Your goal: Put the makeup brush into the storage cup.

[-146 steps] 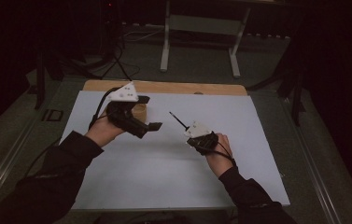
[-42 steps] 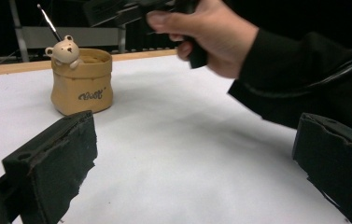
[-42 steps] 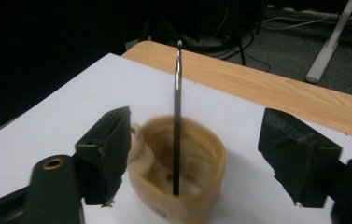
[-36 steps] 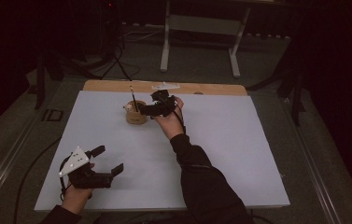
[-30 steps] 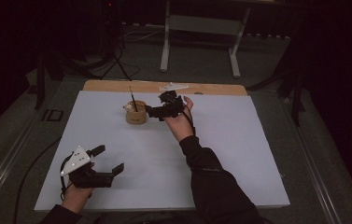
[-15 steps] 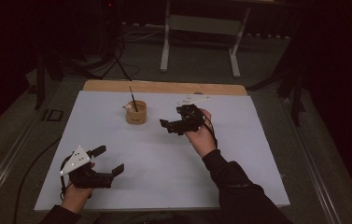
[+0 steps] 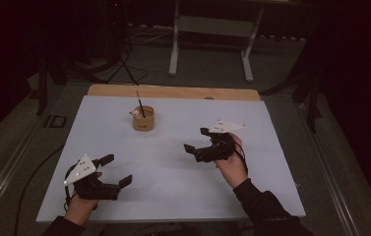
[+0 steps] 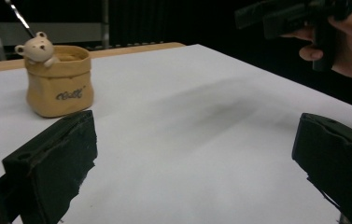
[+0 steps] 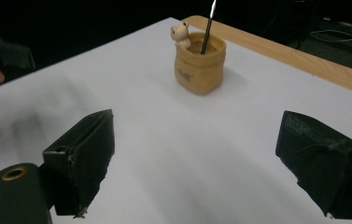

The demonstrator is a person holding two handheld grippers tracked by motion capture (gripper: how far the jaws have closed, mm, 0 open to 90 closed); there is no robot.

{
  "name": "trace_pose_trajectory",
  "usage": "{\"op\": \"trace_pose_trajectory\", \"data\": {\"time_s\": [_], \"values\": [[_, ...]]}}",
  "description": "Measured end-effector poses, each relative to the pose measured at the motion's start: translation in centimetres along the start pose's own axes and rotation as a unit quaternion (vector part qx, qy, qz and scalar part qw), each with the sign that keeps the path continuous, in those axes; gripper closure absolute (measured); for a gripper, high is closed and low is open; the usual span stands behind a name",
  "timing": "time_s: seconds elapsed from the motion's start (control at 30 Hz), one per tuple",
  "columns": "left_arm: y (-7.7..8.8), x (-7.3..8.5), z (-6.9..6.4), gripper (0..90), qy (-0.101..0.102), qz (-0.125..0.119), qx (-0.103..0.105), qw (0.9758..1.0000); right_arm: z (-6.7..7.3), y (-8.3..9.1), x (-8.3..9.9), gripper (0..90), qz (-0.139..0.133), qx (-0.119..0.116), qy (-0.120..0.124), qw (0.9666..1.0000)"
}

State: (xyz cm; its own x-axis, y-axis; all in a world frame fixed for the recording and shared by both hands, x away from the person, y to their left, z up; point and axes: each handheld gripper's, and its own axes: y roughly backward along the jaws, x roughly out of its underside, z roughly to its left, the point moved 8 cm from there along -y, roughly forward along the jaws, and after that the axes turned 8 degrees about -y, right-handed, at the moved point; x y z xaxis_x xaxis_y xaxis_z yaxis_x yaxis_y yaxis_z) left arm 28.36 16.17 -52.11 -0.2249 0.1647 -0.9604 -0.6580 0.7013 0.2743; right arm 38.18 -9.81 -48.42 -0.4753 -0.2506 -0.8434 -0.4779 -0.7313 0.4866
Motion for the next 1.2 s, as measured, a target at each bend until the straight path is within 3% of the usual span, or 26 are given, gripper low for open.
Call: {"op": "trace_pose_trajectory", "data": {"time_s": [0.37,0.63,0.77,0.87,1.0,1.1,1.2], "values": [[0.1,-0.1,-0.2,0.2,0.0,-0.003,0.009,1.0,-0.2,3.1,3.1,11.5,-0.005,-0.004,-0.004,1.0],[-0.1,0.1,-0.4,0.2,-0.005,0.002,0.017,0.9998,-0.4,5.3,5.2,11.5,-0.008,-0.013,0.009,0.9998],[-0.1,0.2,-0.5,0.2,-0.004,0.004,0.02,0.9998,-1.2,6.0,6.1,11.5,-0.008,-0.011,0.002,0.9999],[-0.1,0.3,-0.5,0.2,-0.004,0.005,0.021,0.9998,-1.9,6.4,6.8,11.5,-0.011,-0.01,0.015,0.9998],[-0.1,0.3,-0.6,0.2,-0.004,0.006,0.024,0.9997,-2.6,6.9,7.3,11.5,-0.016,-0.011,0.004,0.9998],[-0.1,0.4,-0.6,0.2,-0.003,0.007,0.026,0.9996,-3.3,7.2,8.1,11.3,-0.003,0.007,0.011,0.9999],[-0.2,0.6,-0.5,0.2,0.002,0.008,0.027,0.9996,-4.1,7.4,8.6,11.3,0.0,0.018,0.0,0.9998]]}}
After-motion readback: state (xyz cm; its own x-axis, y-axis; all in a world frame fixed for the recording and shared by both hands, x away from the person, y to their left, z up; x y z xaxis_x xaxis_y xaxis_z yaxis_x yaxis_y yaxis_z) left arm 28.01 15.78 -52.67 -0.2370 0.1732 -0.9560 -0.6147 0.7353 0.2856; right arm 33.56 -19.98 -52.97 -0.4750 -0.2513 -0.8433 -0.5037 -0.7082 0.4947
